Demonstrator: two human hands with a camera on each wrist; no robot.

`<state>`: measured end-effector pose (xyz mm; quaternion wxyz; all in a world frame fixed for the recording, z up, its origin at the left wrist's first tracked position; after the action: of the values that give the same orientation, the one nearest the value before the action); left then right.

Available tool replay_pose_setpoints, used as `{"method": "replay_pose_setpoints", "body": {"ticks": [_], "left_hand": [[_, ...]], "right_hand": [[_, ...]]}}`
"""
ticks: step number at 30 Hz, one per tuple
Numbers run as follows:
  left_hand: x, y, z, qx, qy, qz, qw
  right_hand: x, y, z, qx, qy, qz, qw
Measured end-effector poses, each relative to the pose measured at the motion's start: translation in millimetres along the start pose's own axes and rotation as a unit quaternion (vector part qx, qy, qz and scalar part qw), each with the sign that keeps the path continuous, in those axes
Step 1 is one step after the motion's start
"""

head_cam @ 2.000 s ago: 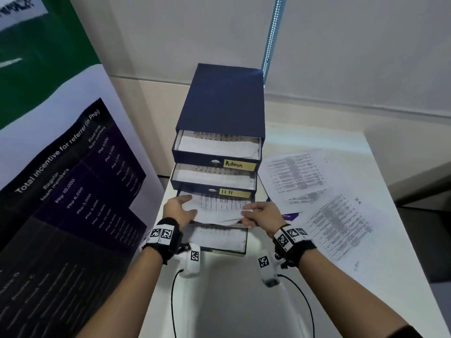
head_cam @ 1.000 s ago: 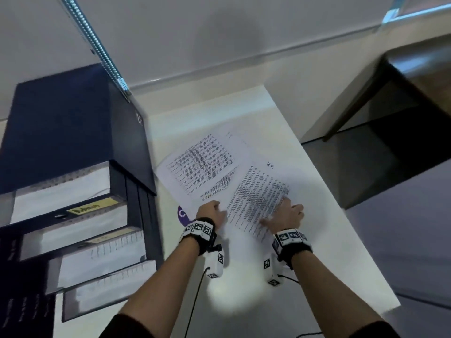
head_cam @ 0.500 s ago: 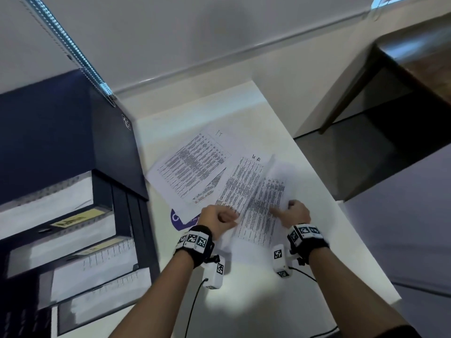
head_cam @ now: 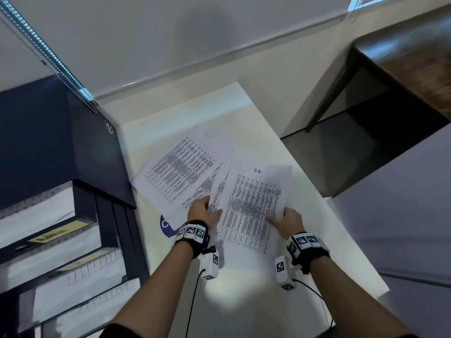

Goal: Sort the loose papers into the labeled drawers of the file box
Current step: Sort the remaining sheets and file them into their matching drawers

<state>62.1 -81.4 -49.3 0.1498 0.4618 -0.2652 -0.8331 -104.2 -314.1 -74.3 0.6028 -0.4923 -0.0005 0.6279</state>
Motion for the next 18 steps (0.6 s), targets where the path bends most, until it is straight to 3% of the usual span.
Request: {"method": "replay_pose_setpoints", "body": {"ticks": [3, 8, 13, 16, 18], "left_hand": [[-1, 10, 2, 0.012, 0.006, 0.007, 1.000], [8, 33, 4, 0.076, -0.091, 0.000, 0.993], [-15, 41, 15, 0.101, -0.076, 0.106, 0.986], [-39, 41, 25, 0.117, -0.071, 0.171, 0.976], [-59, 39, 37, 0.111, -0.054, 0.209, 0.970]], "right_hand": [[-1, -8, 5, -0.028, 0.001, -0.029, 0.999], [10, -26, 10, -0.082, -0.073, 0.027, 0.994], [-15, -33, -1, -0.062, 0.032, 0.021, 0.997], [-31, -44, -5, -0.093, 0.017, -0.130, 0.987], [-38, -61, 5, -0.100, -0.018, -0.259, 0.960]]}}
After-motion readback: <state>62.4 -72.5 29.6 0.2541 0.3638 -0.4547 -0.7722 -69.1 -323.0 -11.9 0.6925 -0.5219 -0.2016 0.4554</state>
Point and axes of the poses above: each hand's wrist, its own z-axis away from the middle knuckle, its own x-axis out of the palm, y = z × x, the point moved 6 cm from there along -z, towards the middle knuckle, and after that the axes turned 2 degrees about -x, right-handed, at the moved point
